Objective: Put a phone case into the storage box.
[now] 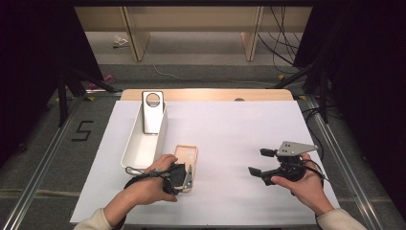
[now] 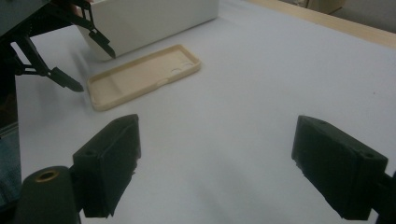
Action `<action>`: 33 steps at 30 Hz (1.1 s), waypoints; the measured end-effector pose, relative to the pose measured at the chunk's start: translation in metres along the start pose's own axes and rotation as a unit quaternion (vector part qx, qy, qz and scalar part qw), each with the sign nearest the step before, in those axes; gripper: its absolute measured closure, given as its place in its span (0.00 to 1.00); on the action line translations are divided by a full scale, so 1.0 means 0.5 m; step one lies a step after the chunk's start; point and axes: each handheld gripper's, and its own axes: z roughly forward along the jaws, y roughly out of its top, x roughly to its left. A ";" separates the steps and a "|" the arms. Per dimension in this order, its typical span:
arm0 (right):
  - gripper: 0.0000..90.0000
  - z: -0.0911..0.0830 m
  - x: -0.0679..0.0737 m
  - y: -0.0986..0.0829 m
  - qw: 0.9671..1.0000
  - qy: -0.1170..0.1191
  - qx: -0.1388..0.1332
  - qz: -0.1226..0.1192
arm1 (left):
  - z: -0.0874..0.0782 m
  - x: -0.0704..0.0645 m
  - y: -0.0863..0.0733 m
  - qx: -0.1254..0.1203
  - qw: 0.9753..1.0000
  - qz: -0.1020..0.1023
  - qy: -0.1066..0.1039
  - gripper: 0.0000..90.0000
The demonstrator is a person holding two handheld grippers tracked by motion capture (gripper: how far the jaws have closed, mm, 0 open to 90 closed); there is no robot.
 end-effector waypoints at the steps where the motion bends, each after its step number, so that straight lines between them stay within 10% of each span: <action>1: 0.18 0.000 0.000 0.000 1.000 0.000 0.000 0.000 | 0.001 0.001 0.001 0.000 1.000 0.009 0.002 0.36; 33: 0.18 0.002 -0.001 0.000 1.000 0.002 0.002 0.000 | 0.025 -0.011 0.000 0.023 0.998 0.043 -0.025 0.40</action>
